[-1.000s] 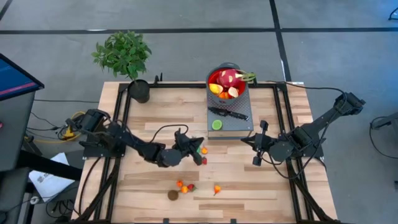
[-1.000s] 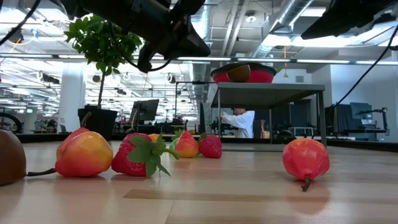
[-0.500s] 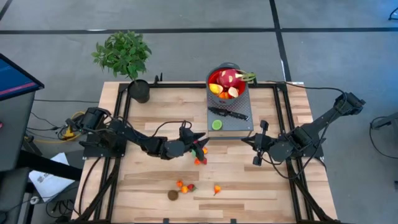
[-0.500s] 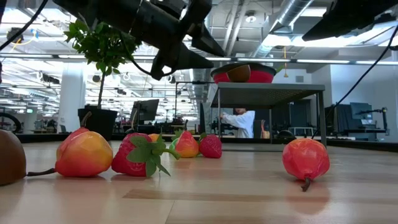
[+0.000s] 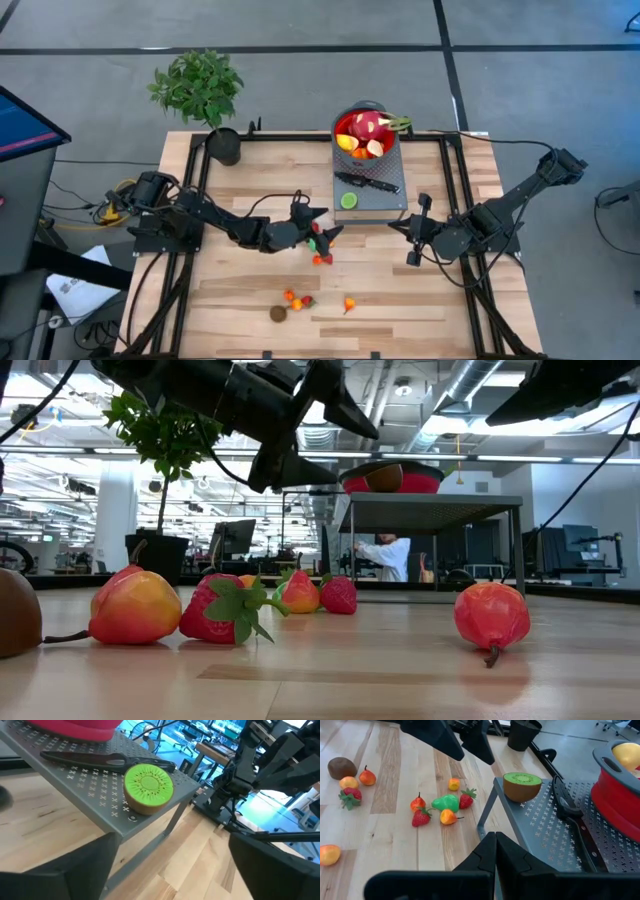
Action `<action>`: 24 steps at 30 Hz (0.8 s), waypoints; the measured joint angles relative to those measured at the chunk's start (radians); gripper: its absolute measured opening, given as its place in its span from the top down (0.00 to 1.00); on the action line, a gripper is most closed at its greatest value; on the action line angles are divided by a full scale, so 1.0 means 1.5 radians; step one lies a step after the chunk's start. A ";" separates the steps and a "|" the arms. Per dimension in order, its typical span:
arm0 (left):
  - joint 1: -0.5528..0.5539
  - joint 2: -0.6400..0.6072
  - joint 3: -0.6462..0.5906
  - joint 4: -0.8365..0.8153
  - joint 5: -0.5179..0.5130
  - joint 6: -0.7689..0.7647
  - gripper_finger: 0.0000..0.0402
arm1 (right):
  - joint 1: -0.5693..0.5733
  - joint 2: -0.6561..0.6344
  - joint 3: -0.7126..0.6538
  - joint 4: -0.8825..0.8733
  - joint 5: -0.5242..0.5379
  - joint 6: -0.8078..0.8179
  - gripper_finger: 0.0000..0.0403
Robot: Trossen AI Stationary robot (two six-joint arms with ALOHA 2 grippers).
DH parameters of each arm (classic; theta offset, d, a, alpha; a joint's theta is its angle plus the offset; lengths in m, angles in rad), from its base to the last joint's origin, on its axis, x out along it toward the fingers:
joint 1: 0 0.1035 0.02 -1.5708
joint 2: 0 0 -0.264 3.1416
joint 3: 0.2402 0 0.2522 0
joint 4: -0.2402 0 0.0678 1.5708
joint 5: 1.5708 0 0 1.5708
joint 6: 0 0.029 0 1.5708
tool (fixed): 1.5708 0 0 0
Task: Pick & Place Fruit
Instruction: Put the half kiwi into the red colander on the shelf
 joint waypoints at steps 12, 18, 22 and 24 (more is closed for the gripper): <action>0.001 0.000 0.000 0.000 0.000 0.000 0.07 | 0.000 0.000 0.000 0.000 0.000 0.000 1.00; 0.001 0.000 0.000 0.000 0.000 0.020 0.10 | 0.000 0.000 0.000 0.000 0.000 0.000 1.00; 0.000 0.000 0.000 0.000 0.000 0.046 0.11 | 0.000 0.000 0.000 0.000 0.000 0.000 1.00; -0.003 0.000 0.000 0.000 0.000 0.075 0.12 | 0.000 0.000 0.000 0.000 0.000 0.000 1.00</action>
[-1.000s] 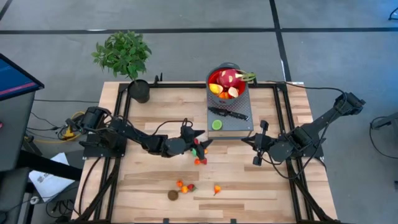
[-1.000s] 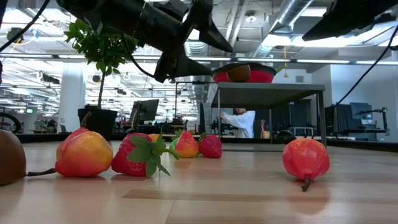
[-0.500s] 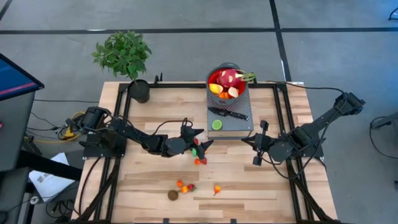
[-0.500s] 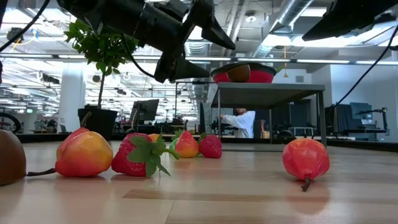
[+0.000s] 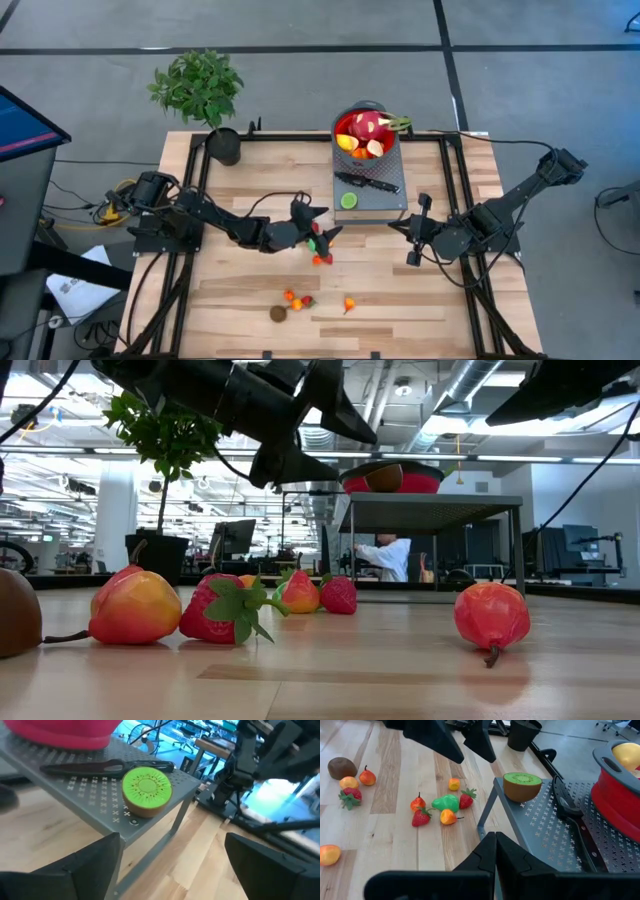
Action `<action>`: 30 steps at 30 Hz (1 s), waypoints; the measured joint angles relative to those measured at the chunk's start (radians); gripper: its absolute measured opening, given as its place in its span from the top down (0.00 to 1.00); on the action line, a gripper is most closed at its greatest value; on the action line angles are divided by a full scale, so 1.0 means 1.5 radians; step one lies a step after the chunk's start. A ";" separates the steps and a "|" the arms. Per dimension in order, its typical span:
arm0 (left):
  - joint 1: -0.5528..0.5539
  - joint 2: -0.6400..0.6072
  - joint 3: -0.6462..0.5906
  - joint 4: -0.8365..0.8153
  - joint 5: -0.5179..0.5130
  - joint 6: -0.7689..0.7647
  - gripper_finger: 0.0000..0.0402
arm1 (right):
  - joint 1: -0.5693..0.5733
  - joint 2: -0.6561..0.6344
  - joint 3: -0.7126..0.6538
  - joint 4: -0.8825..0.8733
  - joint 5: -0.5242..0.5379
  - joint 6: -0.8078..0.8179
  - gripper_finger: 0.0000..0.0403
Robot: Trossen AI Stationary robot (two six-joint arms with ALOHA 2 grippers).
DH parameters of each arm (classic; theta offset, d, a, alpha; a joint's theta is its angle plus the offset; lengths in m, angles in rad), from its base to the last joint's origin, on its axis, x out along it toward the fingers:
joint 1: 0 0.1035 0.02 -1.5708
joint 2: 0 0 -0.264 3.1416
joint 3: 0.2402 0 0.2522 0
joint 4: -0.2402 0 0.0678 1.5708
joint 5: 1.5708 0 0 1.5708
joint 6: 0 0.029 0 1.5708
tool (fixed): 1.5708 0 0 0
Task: Pick & Place Fruit
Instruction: Put the half kiwi into the red colander on the shelf
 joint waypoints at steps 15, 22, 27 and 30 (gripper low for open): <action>0.018 0.000 0.000 0.006 -0.006 0.150 0.19 | 0.000 0.000 0.000 0.000 0.000 0.000 1.00; 0.026 0.000 0.000 0.015 -0.007 0.147 0.19 | 0.000 0.000 0.000 0.000 0.000 0.000 1.00; 0.026 0.014 0.001 0.029 -0.007 0.150 0.19 | 0.000 0.000 0.000 0.000 0.001 -0.001 1.00; 0.029 0.040 0.001 0.068 -0.007 0.153 0.19 | 0.000 0.000 0.000 0.001 0.001 -0.001 1.00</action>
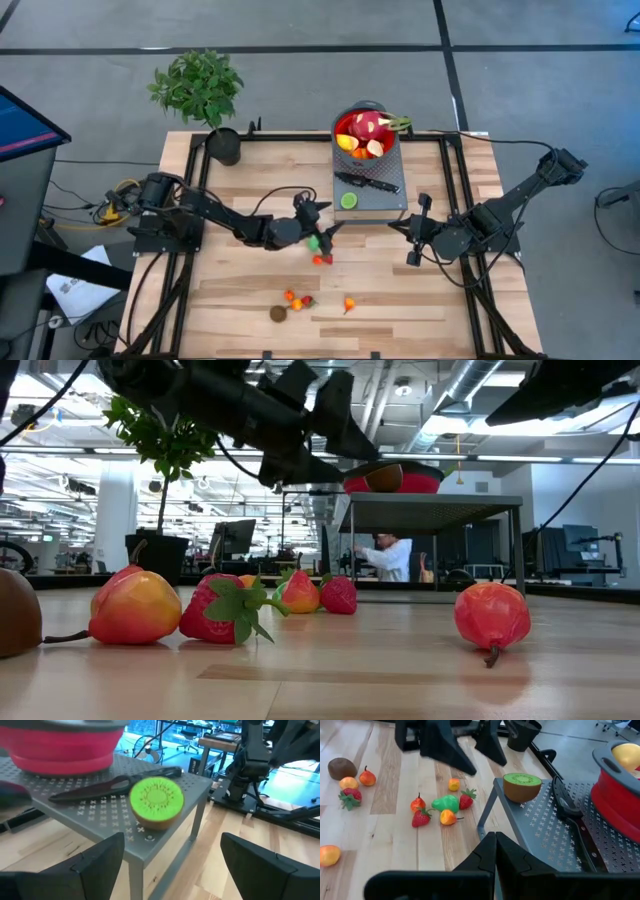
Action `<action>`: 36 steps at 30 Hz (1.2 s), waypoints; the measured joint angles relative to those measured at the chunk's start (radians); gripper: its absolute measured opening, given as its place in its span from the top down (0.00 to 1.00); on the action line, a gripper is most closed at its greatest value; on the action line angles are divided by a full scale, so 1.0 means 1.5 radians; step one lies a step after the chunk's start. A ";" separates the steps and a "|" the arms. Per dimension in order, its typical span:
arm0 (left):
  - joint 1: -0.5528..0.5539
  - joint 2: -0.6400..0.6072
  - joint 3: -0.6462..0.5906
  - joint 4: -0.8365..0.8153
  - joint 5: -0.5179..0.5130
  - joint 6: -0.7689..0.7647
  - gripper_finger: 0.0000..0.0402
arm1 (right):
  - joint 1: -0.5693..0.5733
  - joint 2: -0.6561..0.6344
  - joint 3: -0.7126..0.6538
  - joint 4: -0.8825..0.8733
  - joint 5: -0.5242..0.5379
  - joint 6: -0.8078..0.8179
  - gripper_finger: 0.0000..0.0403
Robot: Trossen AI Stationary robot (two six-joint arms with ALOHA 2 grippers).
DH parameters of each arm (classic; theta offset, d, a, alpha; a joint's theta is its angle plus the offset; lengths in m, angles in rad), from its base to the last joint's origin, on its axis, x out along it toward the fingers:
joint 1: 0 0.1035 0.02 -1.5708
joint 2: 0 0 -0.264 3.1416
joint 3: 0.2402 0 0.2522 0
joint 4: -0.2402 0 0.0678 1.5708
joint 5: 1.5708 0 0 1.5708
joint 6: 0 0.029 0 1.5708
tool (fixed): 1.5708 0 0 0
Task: Pick & Place Fruit
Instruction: Put the half kiwi into the red colander on the shelf
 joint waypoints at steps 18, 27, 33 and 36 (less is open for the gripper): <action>0.039 0.029 0.000 0.078 0.035 0.064 0.20 | 0.000 0.000 0.000 0.004 0.002 0.001 1.00; 0.043 0.062 0.015 0.102 0.039 0.076 0.20 | 0.000 0.000 0.000 0.005 0.002 0.001 1.00; 0.051 0.082 0.034 0.115 0.040 0.090 0.21 | 0.000 0.000 0.000 0.006 0.002 0.001 1.00; 0.060 0.089 0.034 0.126 0.046 0.087 0.21 | 0.000 0.000 0.000 0.006 0.002 0.001 1.00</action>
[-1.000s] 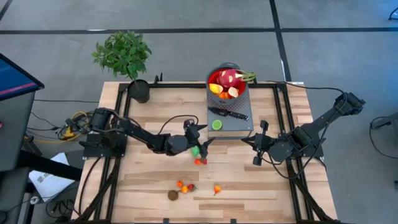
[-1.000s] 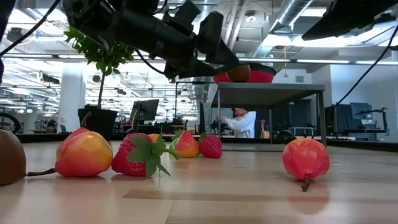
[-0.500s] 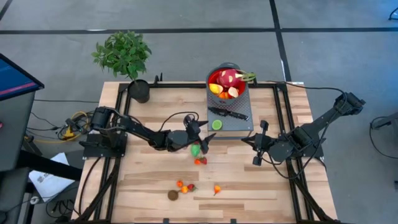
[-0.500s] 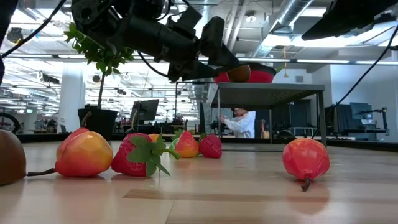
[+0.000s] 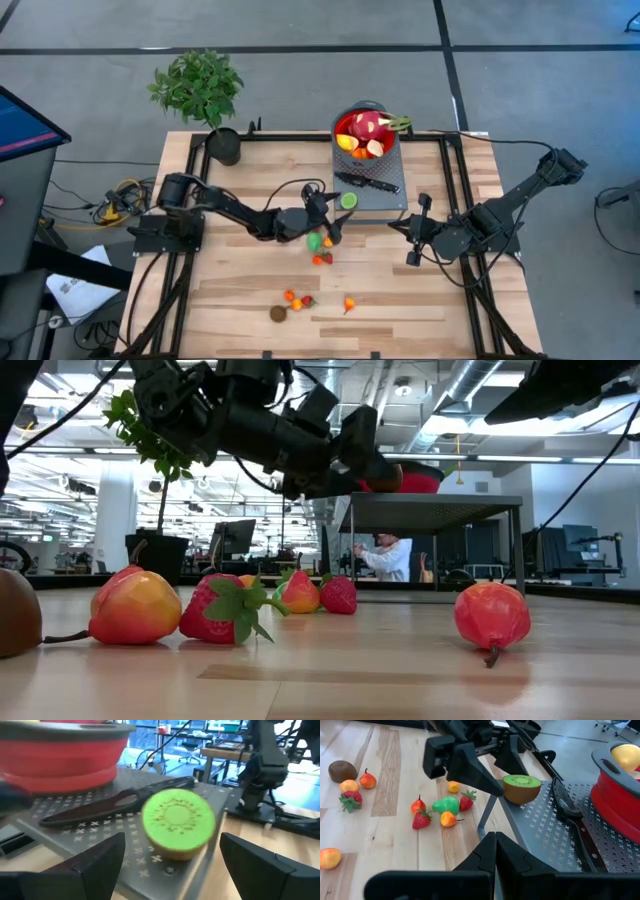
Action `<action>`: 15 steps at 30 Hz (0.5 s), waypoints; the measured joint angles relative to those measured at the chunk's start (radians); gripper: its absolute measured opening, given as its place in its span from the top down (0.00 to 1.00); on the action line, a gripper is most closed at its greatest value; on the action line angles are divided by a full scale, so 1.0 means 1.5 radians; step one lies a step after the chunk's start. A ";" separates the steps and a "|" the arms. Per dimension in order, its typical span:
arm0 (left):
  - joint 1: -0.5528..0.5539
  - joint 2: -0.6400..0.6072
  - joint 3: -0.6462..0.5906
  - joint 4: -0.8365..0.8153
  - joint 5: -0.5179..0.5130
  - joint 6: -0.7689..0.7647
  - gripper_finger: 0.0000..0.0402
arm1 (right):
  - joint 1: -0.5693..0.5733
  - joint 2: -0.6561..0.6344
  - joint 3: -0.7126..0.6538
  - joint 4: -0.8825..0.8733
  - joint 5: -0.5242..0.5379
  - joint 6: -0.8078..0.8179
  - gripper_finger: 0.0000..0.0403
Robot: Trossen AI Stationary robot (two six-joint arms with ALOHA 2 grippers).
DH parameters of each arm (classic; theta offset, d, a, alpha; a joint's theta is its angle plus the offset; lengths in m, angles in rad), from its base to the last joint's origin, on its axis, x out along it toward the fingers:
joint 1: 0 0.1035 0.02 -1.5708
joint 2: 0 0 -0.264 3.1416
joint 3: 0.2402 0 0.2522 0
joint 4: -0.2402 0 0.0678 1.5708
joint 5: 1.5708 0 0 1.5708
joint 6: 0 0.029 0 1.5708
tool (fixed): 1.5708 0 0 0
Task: Pick & Place Fruit
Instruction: Put the half kiwi into the red colander on the shelf
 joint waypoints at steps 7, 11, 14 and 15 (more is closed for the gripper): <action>0.019 0.022 0.007 0.038 0.050 -0.002 0.21 | 0.000 0.000 0.000 -0.002 0.000 0.000 1.00; 0.022 0.022 0.009 0.041 0.051 -0.001 0.21 | 0.000 0.000 0.000 -0.003 0.000 -0.001 1.00; 0.023 0.022 0.009 0.042 0.052 -0.001 0.21 | 0.000 0.000 0.000 -0.003 0.000 -0.002 1.00; 0.023 0.022 0.009 0.042 0.052 -0.001 0.21 | 0.000 0.000 0.000 -0.003 0.000 -0.002 1.00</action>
